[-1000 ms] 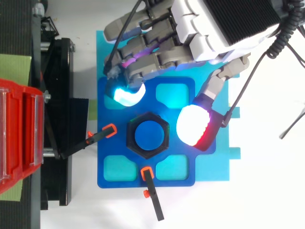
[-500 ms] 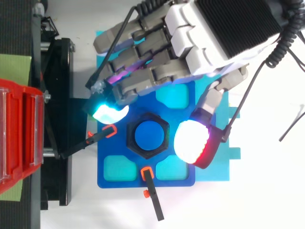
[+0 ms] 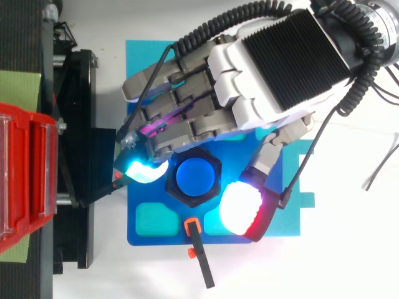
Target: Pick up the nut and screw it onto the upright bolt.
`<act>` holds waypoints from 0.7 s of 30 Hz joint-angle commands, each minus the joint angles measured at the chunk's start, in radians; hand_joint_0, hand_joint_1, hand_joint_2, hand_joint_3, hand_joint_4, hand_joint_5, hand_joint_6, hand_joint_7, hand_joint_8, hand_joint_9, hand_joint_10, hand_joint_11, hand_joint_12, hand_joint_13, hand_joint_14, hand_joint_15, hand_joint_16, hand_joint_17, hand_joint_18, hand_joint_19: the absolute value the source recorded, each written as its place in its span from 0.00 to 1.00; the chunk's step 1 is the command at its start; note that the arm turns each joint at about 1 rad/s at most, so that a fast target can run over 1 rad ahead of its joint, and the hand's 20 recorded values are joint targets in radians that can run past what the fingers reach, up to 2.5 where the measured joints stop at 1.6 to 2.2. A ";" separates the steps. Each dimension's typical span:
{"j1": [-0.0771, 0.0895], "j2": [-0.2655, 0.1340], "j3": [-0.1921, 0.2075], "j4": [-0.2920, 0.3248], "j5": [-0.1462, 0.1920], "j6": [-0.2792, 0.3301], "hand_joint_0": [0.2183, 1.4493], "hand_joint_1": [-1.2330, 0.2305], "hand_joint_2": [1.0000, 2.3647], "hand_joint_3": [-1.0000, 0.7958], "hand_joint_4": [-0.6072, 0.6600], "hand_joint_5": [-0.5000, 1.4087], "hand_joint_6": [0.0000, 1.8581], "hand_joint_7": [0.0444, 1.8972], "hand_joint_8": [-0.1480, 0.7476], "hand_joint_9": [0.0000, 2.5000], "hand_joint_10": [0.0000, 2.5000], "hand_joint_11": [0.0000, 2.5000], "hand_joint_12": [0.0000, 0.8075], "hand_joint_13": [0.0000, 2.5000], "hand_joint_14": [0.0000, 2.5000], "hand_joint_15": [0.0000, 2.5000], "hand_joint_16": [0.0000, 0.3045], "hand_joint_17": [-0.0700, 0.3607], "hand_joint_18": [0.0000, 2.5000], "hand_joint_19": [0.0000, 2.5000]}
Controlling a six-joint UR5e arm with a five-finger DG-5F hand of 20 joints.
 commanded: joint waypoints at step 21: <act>-0.015 0.000 -0.008 0.005 -0.003 0.002 0.23 0.75 0.00 0.28 0.62 0.26 0.27 0.79 0.44 0.36 0.00 0.00 0.28 0.27 0.00 0.00 0.08 0.29 0.15 0.00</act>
